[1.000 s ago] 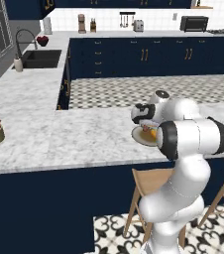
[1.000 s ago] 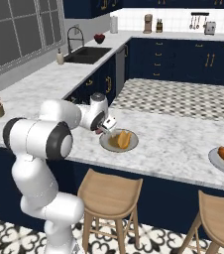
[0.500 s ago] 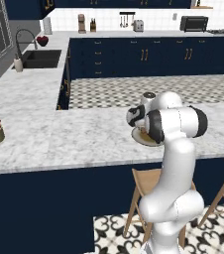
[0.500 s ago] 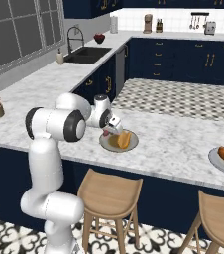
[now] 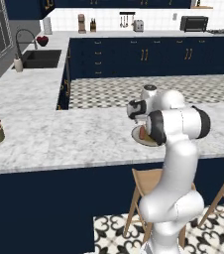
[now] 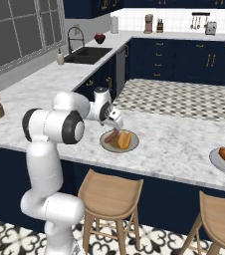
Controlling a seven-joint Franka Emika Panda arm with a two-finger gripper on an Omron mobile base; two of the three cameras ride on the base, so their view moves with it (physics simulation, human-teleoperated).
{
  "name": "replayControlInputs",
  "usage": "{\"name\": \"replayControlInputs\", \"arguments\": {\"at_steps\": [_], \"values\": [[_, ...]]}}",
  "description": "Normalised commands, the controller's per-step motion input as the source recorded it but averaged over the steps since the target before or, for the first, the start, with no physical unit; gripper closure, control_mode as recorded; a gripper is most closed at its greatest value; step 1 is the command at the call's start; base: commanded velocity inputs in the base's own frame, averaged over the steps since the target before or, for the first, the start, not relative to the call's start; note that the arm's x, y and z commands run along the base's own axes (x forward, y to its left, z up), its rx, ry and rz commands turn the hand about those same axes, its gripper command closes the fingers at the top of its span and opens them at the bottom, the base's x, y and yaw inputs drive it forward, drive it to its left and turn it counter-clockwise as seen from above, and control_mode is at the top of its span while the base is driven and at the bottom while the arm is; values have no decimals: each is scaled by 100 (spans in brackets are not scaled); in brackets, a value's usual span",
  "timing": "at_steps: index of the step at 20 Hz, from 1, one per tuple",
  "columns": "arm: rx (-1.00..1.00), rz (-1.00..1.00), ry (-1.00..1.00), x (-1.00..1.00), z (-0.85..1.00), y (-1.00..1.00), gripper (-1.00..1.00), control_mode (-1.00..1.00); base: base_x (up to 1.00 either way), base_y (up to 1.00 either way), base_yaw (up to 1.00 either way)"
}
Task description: Place one bun and one sausage from the bowl on each plate.
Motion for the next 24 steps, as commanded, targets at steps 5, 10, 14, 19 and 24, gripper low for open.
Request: {"name": "replayControlInputs", "arguments": {"at_steps": [5, 10, 14, 19, 24], "values": [[0, 2, -58, -100, 100, 0, -100, -100, 0, 0, 0], [0, 2, -60, -100, 100, 0, -100, -100, 0, 0, 0], [0, 1, -60, -100, 100, 0, -100, -100, 0, 0, 0], [0, 1, -49, -100, 100, 0, -100, -100, 0, 0, 0], [8, 1, -38, -79, 100, -25, -100, -100, 0, 0, 0]]}}
